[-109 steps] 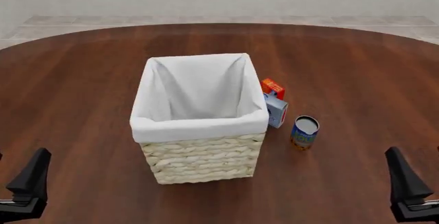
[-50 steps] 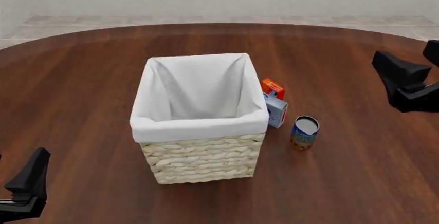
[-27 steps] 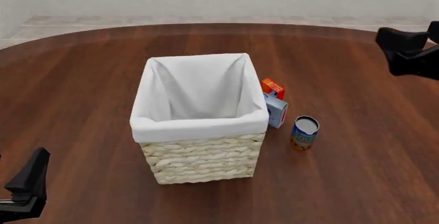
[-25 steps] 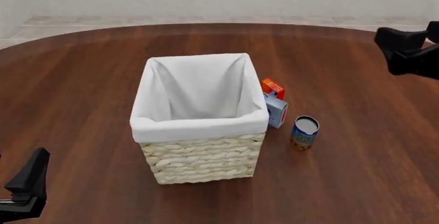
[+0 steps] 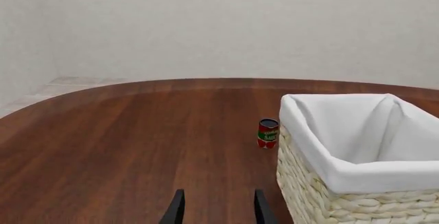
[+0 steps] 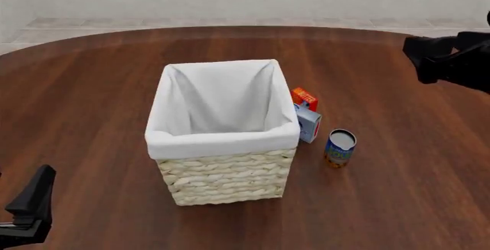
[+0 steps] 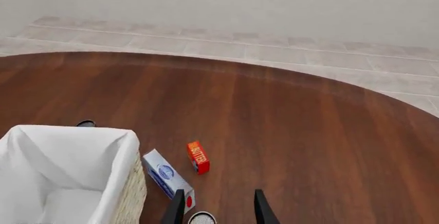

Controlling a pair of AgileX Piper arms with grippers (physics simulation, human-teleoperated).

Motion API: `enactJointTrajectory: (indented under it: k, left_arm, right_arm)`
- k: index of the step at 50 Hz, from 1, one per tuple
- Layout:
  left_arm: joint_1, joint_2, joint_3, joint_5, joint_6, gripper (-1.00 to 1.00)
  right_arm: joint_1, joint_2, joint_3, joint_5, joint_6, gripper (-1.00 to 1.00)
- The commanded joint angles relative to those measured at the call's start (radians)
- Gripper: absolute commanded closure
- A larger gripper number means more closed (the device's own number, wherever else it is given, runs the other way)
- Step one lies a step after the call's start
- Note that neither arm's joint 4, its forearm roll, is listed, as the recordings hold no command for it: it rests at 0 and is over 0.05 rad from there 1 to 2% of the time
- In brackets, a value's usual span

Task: Pick up the alphabet soup and put it in the basket.

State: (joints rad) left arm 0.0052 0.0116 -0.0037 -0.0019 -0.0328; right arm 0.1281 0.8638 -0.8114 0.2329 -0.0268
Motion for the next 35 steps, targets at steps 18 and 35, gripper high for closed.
enactJointTrajectory:
  k: [18,35]
  left_arm:
    - [0.002,-0.001,0.0,0.0,-0.003,-1.0]
    - [0.003,-0.002,0.0,0.0,-0.005,-1.0]
  right_arm:
    - [0.016,0.119,0.008,-0.01,0.013,-1.0]
    - [0.065,0.168,0.064,-0.055,0.046,-1.0]
